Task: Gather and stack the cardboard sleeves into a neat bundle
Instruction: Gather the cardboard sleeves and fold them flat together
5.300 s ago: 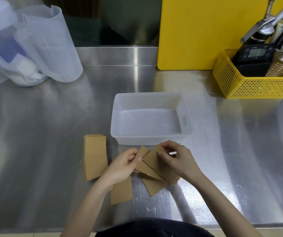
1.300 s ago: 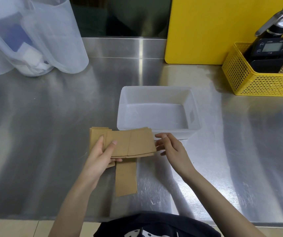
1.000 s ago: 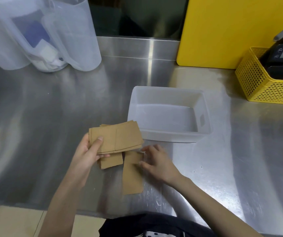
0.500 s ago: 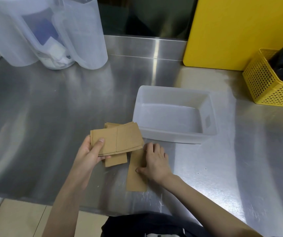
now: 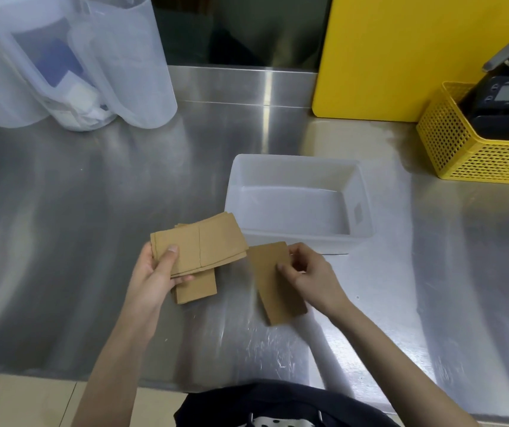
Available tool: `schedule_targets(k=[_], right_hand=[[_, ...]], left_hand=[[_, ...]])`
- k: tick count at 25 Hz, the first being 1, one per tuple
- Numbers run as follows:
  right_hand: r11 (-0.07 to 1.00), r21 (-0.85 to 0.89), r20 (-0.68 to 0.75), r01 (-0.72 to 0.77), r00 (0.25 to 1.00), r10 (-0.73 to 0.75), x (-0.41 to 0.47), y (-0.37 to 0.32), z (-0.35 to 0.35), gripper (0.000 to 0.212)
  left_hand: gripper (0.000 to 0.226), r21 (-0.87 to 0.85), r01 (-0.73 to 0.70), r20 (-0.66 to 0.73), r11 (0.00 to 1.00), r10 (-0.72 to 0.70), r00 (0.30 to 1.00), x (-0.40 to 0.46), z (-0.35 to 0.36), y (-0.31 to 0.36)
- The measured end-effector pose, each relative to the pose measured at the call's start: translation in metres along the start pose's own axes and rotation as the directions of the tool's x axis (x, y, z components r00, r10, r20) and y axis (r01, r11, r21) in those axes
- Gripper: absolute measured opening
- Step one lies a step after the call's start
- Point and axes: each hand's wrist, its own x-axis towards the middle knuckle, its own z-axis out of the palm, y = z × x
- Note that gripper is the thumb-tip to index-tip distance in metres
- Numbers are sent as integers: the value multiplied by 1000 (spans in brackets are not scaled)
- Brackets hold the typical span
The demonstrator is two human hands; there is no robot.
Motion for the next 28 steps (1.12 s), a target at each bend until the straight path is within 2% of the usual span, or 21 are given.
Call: schedule_targets(k=[2, 4, 10, 15, 19, 23, 28], right_hand=[[999, -31, 11, 38, 999, -37, -4, -5, -17, 4], [994, -70, 22, 82, 997, -81, -7, -13, -29, 10], [936, -215, 96, 281, 959, -265, -5, -47, -35, 24], [849, -311, 191, 428, 903, -385, 5, -73, -16, 21], [803, -370, 221, 468, 883, -413, 10, -79, -4, 21], [809, -359, 232, 465, 884, -405, 9, -76, 2, 24], [805, -381, 228, 455, 890, -395, 9, -67, 0, 24]], left_hand=[[14, -10, -18, -21, 1000, 18, 1000, 0, 4, 3], [16, 10, -18, -11, 1000, 19, 1000, -1, 6, 4], [20, 170, 16, 147, 985, -41, 988, -15, 29, 2], [17, 136, 50, 192, 989, -76, 978, -22, 46, 3], [24, -6, 81, 169, 997, -79, 982, -24, 51, 8], [8, 103, -34, 287, 994, 3, 958, -27, 50, 3], [19, 116, -69, 318, 991, 28, 948, -25, 50, -4]])
